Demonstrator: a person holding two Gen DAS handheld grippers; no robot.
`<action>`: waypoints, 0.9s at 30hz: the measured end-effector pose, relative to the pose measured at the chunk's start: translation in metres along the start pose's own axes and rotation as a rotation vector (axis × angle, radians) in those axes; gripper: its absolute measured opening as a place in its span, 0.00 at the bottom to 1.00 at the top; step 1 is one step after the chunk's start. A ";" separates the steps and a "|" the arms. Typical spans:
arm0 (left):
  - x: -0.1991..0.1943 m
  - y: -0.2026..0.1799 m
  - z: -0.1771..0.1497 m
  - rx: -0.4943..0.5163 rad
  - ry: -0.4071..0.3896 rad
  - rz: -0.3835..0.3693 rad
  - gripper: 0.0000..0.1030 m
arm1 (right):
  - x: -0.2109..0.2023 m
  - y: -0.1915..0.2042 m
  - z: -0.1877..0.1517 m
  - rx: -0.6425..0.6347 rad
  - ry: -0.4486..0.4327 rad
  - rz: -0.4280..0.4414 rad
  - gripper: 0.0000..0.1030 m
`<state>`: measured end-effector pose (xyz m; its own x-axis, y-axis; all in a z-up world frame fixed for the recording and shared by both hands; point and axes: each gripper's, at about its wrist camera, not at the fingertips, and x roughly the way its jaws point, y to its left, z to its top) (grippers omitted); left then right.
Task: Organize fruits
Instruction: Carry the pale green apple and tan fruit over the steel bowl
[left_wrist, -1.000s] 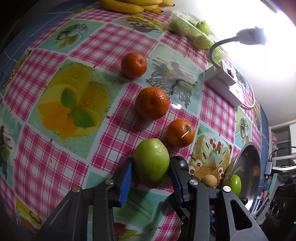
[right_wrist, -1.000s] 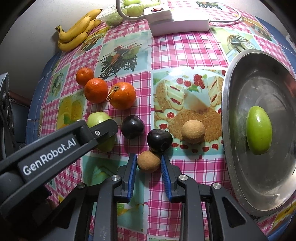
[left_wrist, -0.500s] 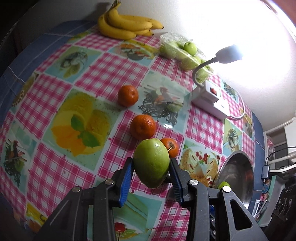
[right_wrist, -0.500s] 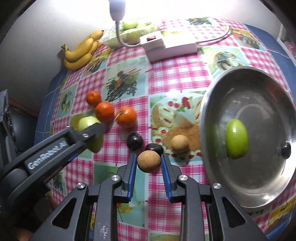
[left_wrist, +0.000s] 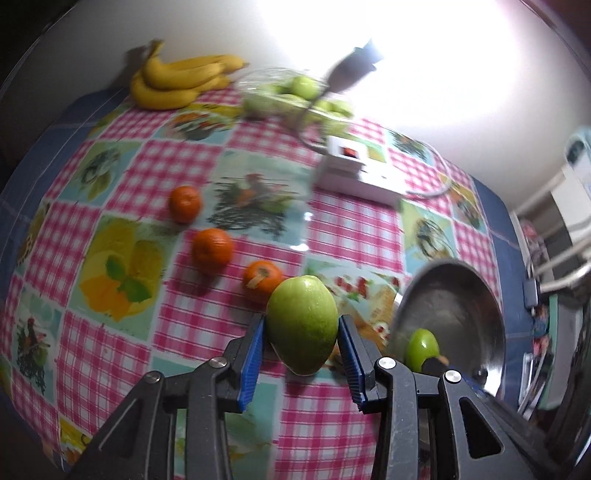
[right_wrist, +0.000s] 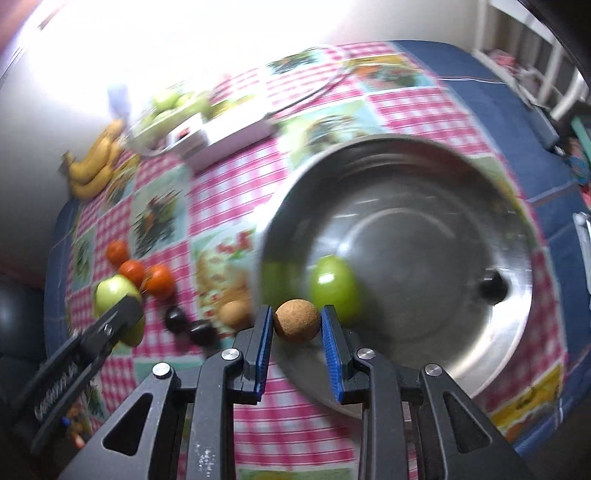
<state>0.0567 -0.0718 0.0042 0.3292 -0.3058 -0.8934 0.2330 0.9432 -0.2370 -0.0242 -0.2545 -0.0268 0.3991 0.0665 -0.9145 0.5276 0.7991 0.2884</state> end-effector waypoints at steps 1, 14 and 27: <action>0.000 -0.007 -0.002 0.023 0.002 -0.004 0.41 | -0.002 -0.008 0.001 0.018 -0.004 -0.004 0.27; 0.010 -0.084 -0.036 0.233 0.089 -0.122 0.41 | -0.025 -0.085 0.012 0.176 -0.071 -0.089 0.27; 0.026 -0.127 -0.059 0.360 0.151 -0.171 0.41 | -0.026 -0.115 0.011 0.224 -0.055 -0.106 0.27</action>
<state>-0.0185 -0.1915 -0.0117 0.1269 -0.4060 -0.9050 0.5863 0.7667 -0.2617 -0.0872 -0.3542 -0.0330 0.3700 -0.0479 -0.9278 0.7191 0.6470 0.2534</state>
